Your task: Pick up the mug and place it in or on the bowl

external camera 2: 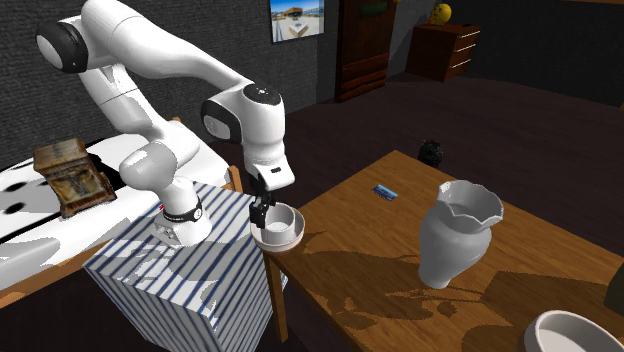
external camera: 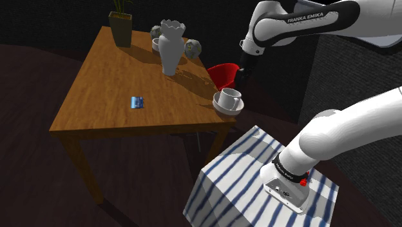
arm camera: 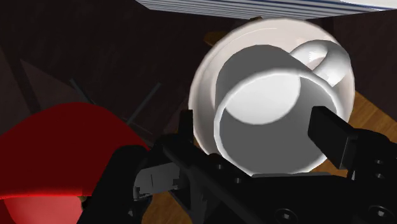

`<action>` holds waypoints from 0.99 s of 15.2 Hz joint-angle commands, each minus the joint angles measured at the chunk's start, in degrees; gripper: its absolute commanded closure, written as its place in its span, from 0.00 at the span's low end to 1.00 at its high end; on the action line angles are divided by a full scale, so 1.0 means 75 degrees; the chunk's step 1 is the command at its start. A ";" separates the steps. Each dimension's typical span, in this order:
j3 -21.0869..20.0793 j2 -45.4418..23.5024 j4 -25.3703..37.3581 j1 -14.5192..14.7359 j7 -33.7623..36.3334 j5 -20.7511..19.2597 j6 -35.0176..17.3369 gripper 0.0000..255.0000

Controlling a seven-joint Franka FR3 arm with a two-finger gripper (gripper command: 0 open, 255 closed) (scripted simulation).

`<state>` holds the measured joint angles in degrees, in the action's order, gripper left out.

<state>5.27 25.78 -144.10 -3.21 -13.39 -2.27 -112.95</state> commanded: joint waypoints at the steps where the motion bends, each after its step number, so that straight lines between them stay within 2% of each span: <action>1: 0.0000 0.0000 0.0000 0.0000 0.0000 0.0000 0.0000 0.00; 3: 0.0000 0.0000 0.0000 0.0000 0.0000 0.0000 0.0000 0.00; 7: -0.0031 0.0157 0.0862 0.0010 0.0000 0.0019 0.1019 0.00; 15: -0.0031 0.0157 0.0862 0.0009 0.0000 0.0019 0.1019 0.00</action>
